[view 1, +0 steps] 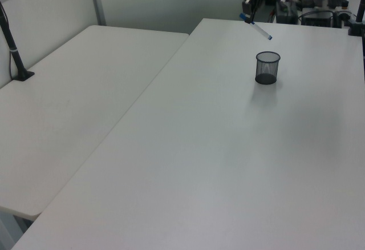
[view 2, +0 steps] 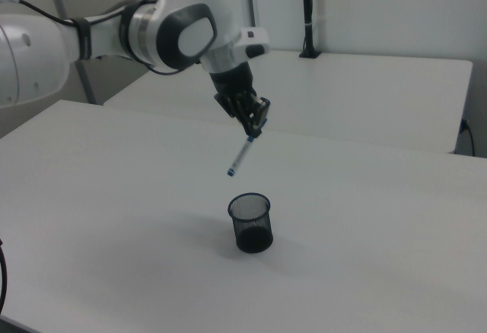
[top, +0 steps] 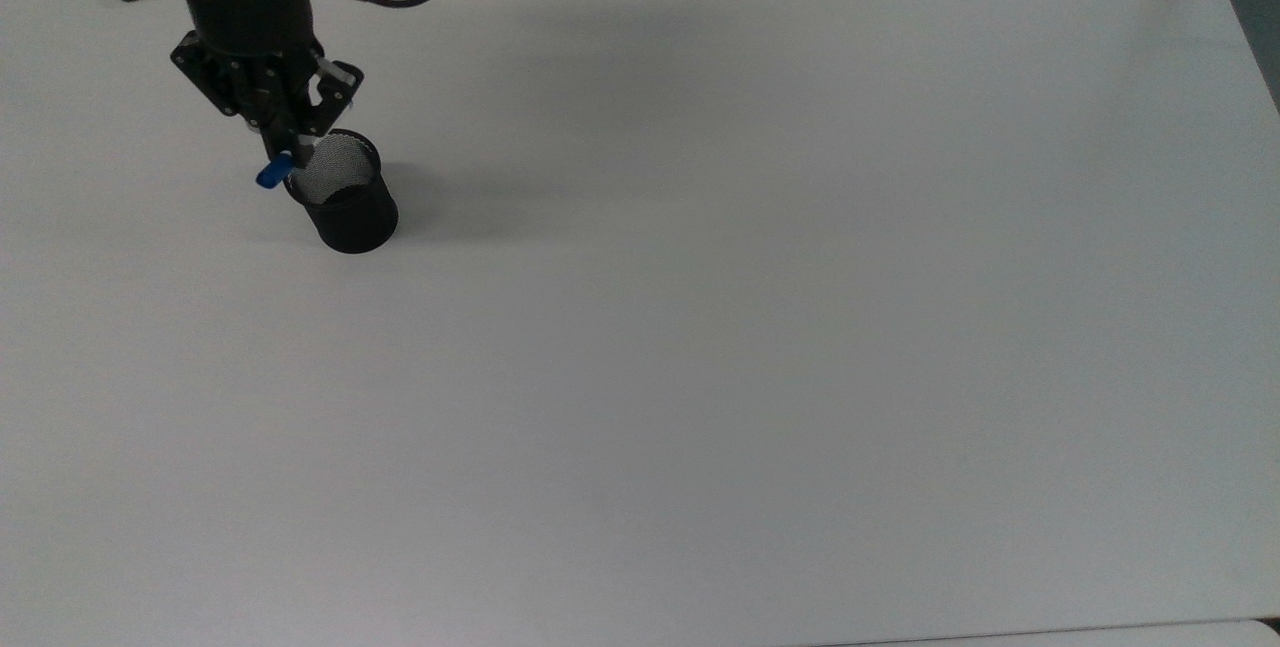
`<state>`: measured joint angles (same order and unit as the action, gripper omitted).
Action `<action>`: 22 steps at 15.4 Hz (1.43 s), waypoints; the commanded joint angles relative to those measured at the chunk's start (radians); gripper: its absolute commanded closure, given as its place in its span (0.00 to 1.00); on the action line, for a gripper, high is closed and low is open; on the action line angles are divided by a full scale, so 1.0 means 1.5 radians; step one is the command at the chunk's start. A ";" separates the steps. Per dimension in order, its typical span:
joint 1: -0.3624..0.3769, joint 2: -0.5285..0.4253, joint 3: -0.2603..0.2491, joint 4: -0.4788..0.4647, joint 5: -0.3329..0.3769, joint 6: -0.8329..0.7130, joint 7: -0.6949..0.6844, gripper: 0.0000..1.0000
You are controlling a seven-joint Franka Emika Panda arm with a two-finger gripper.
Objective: Insert the marker
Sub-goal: 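Lift the marker and carry it over the black mesh cup, then lower the marker tip-first into the mesh cup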
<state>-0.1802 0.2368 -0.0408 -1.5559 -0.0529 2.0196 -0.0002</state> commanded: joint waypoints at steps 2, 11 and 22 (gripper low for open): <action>-0.033 0.014 -0.001 -0.015 -0.014 0.046 -0.035 0.95; -0.044 0.061 0.001 -0.039 -0.058 0.066 -0.033 0.94; -0.015 0.068 0.002 -0.057 -0.058 0.059 -0.025 0.92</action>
<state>-0.2083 0.3601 -0.0343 -1.6074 -0.1238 2.0942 -0.0366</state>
